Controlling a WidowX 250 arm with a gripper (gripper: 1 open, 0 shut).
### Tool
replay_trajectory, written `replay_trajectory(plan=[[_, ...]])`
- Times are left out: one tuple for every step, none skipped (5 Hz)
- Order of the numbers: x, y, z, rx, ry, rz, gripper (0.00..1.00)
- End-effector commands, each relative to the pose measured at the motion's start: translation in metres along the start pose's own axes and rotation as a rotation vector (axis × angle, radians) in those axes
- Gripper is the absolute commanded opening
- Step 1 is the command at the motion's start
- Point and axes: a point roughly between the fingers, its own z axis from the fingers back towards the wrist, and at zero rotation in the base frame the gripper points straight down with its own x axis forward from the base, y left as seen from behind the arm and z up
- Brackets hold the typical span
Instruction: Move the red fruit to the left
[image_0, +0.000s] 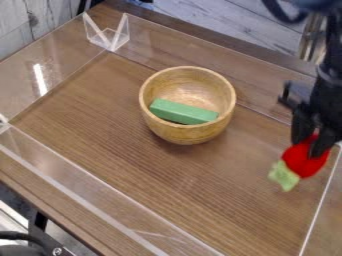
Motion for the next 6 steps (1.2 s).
replay_trajectory(plan=[[0.002, 0.005, 0.061, 0.039, -0.127, 0.090, 0.00], [-0.011, 0.025, 0.091, 0.076, -0.160, 0.229, 0.00], [-0.019, 0.048, 0.112, 0.083, -0.181, 0.252, 0.00], [-0.029, 0.071, 0.121, 0.089, -0.180, 0.273, 0.00], [-0.044, 0.092, 0.131, 0.103, -0.178, 0.334, 0.00], [-0.056, 0.111, 0.134, 0.111, -0.164, 0.372, 0.00]])
